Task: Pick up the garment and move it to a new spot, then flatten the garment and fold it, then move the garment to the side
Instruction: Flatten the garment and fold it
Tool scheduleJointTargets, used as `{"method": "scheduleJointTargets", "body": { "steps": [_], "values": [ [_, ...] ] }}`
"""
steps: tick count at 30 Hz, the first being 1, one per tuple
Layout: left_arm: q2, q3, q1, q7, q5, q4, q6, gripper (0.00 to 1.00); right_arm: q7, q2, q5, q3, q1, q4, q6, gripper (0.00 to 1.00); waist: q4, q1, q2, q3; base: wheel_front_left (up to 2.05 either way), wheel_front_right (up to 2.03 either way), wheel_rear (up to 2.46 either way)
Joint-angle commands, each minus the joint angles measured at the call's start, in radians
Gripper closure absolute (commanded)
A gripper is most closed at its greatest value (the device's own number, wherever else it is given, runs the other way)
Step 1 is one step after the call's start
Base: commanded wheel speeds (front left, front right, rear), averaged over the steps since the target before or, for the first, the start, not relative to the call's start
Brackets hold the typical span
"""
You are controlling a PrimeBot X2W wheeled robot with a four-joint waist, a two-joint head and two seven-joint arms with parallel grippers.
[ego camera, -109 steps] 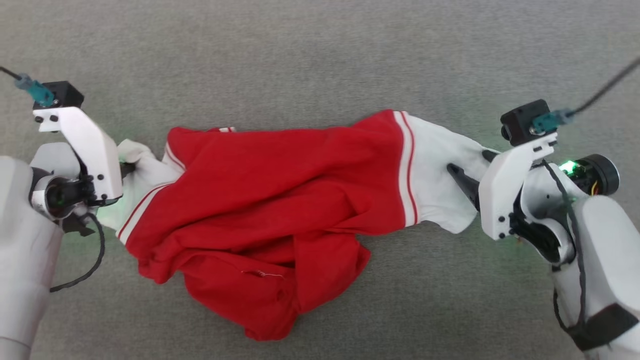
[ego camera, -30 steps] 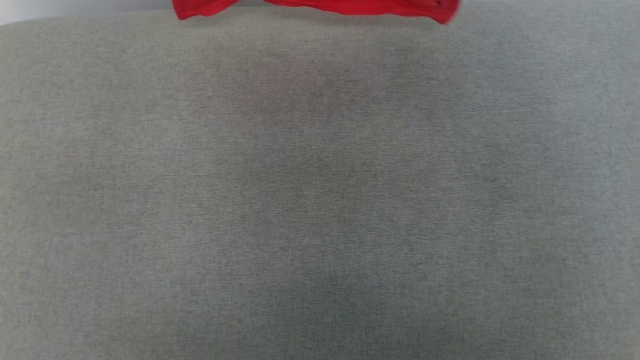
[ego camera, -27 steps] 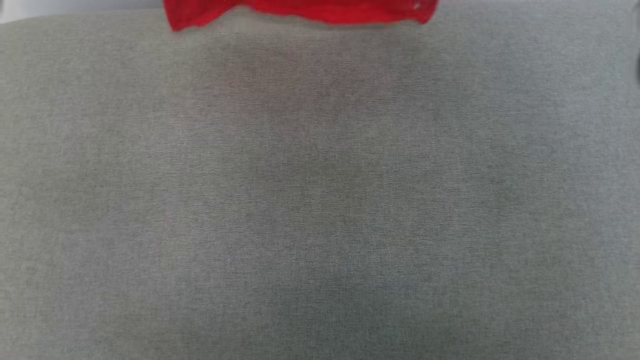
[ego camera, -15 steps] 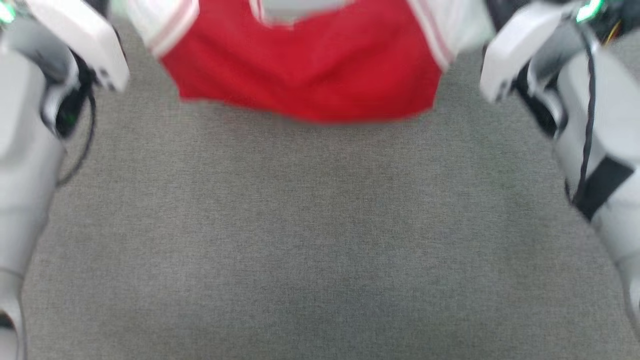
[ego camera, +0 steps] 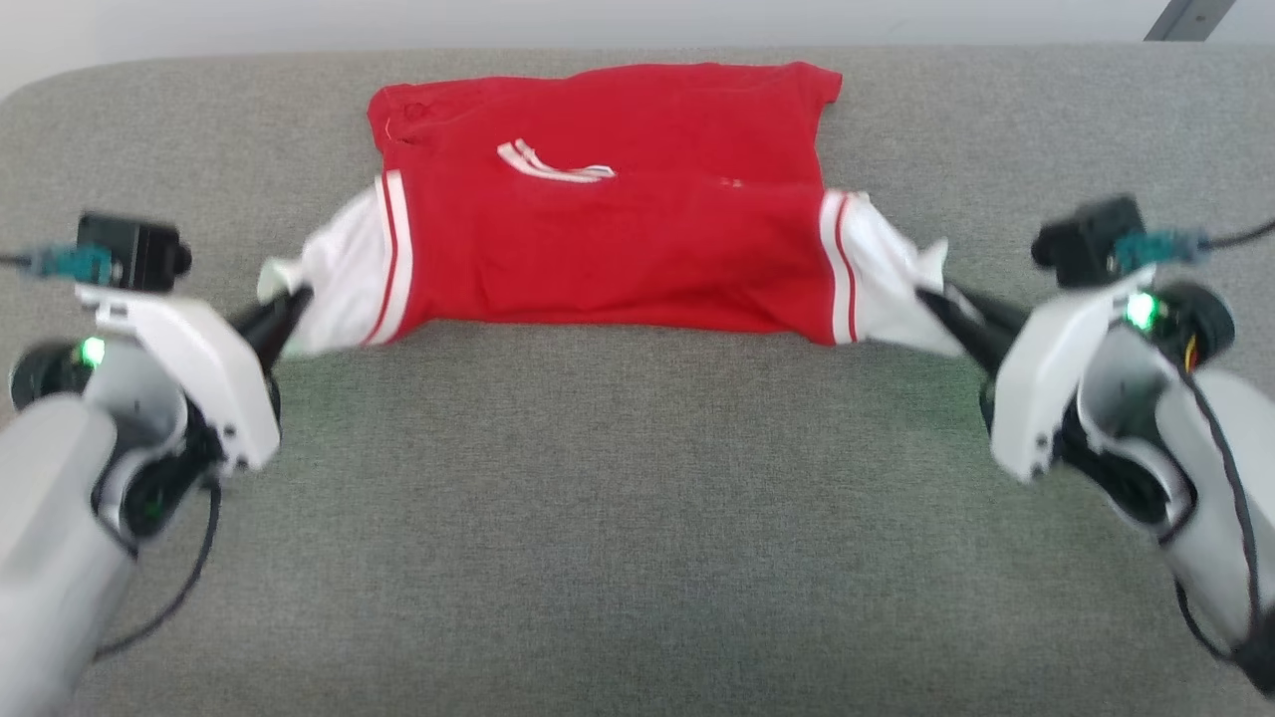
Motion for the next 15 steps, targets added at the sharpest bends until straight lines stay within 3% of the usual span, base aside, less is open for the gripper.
{"method": "scheduleJointTargets", "body": {
  "steps": [1, 9, 15],
  "values": [
    [0.023, 0.008, 0.059, 0.018, -0.031, -0.046, 0.017, 1.00, 0.033, -0.026, 0.018, -0.004, 0.058, -0.057, 0.000, 1.00, 0.001, 0.0000, 0.0000, -0.005, 0.00, 0.00, 0.00],
    [0.156, 0.017, 0.311, 0.072, -0.109, -0.313, 0.166, 1.00, 0.198, -0.121, 0.065, -0.072, 0.280, -0.257, 0.000, 1.00, 0.002, 0.0000, 0.0000, -0.012, 0.00, 0.00, 0.00],
    [0.217, 0.013, 0.484, 0.074, -0.152, -0.456, 0.279, 1.00, 0.345, -0.139, 0.103, -0.157, 0.448, -0.356, 0.000, 1.00, 0.001, 0.0000, 0.0000, -0.010, 0.00, 0.00, 0.00]
  ]
}}
